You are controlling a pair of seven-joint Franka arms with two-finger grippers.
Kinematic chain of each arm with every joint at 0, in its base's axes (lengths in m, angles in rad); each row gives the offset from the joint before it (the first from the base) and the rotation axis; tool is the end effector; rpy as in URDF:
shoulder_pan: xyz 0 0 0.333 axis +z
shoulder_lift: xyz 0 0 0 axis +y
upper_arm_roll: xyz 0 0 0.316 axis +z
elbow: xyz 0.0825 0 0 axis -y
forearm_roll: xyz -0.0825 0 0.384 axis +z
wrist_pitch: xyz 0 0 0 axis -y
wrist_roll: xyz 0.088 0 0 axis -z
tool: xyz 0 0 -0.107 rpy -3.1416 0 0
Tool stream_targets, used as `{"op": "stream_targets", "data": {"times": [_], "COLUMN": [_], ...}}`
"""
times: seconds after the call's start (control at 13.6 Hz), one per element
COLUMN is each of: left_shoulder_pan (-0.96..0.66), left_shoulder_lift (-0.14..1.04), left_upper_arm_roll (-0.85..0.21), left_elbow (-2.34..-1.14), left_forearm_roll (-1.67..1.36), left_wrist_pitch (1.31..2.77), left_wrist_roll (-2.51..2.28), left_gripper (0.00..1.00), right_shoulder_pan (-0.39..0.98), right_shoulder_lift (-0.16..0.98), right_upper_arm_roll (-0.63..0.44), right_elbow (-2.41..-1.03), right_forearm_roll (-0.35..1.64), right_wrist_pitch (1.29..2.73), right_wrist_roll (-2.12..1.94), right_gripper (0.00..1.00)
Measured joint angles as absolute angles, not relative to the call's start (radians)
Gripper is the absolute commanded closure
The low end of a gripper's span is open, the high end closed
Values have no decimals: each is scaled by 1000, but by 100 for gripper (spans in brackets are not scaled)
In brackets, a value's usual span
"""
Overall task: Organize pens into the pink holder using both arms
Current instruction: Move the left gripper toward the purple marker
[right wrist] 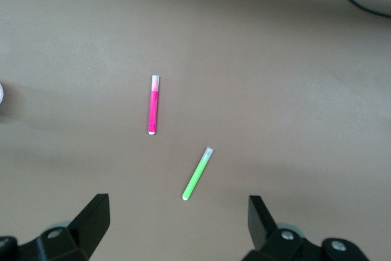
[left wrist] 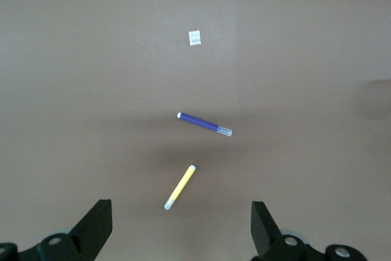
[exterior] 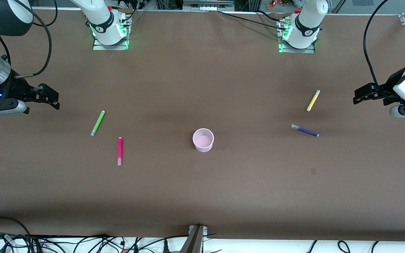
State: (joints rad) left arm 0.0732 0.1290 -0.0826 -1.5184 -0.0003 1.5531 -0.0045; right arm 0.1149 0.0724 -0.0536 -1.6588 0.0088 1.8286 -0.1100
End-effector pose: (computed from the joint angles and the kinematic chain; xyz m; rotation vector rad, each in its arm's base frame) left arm 0.5891 -0.0026 0.5741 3.1278 -0.0074 -0.1470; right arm 0.5941 0.0382 0.5644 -3.1242 -0.2659 -0.1531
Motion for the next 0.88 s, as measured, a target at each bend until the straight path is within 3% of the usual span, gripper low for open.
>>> {"op": "stream_targets", "data": {"times": [0.51,0.88], "left_shoulder_pan": [67,78], "left_shoulder_lift": [137,258], "left_upper_arm_roll": [-90,-83], "left_elbow": [-1520,-1524], "left_forearm_roll": [-2,-2], "left_wrist_pitch": [1550,1578], "left_wrist_roll": [-4,-92], "left_gripper": [0,0], "right_shoulder_pan": [115,114], "right_shoulder_lift": [73,73], "right_upper_arm_roll": [-54,-54], "right_elbow": [-1659,-1658], "right_forearm_roll": [9,9], "right_wrist_pitch": [1829,1829], "right_wrist_roll": [-110,-110], "right_gripper": [0,0]}}
